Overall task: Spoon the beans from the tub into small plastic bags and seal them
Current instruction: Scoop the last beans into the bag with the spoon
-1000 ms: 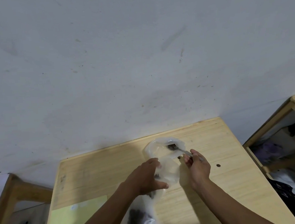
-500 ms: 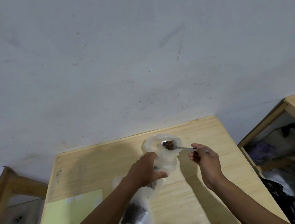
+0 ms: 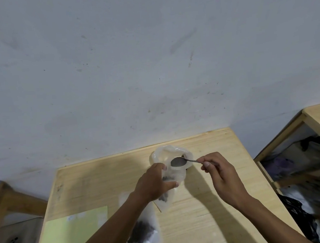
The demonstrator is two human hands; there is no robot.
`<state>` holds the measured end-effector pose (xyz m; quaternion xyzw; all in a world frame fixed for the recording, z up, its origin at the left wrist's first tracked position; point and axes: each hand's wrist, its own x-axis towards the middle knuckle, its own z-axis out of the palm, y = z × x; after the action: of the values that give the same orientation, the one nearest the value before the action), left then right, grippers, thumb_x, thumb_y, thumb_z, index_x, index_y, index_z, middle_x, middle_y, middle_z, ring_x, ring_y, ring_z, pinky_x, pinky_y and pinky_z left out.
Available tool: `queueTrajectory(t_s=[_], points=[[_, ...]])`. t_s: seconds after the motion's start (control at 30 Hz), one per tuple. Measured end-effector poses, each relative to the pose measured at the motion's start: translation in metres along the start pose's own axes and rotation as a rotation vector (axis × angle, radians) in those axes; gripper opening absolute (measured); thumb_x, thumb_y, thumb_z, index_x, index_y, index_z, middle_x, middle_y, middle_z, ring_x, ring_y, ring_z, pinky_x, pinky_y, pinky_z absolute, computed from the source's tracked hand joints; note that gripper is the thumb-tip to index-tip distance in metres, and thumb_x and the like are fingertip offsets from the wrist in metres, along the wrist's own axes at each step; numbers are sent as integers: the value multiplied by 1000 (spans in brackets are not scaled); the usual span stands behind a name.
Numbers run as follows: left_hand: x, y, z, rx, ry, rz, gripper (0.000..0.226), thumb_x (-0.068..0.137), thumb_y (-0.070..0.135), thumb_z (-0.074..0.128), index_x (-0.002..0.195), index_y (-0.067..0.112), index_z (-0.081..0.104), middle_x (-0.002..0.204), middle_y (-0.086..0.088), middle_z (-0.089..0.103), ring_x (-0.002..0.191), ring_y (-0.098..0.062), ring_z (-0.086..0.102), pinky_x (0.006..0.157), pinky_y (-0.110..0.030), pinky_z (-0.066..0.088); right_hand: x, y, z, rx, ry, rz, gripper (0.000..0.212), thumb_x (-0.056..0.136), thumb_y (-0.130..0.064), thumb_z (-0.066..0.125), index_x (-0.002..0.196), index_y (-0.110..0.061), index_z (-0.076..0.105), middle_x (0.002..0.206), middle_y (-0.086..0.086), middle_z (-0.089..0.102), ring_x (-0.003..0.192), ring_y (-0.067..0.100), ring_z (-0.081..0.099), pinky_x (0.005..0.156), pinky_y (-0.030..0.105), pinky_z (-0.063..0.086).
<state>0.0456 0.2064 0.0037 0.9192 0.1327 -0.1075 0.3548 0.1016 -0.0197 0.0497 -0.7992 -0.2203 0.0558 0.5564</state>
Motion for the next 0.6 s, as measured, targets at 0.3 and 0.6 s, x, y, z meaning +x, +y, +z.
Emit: queueTrajectory(t_s=[0.3,0.6], points=[[2,-7,-3,45,-79,59,67,71,54,79,122,21,50,115,3,62,93,-10,62,82,-26,55,12,39,34,431,449,666,25,102,-9,43,107,-2,67,80,10,64,73,22,61,81,40,54],[5,-8,-1,122,-223,56,69,69,52,80,122,22,50,116,3,60,93,-14,61,82,-32,56,48,43,80,848,615,1212,24,90,12,43,73,1,55,66,13,49,52,19,42,35,20,41]])
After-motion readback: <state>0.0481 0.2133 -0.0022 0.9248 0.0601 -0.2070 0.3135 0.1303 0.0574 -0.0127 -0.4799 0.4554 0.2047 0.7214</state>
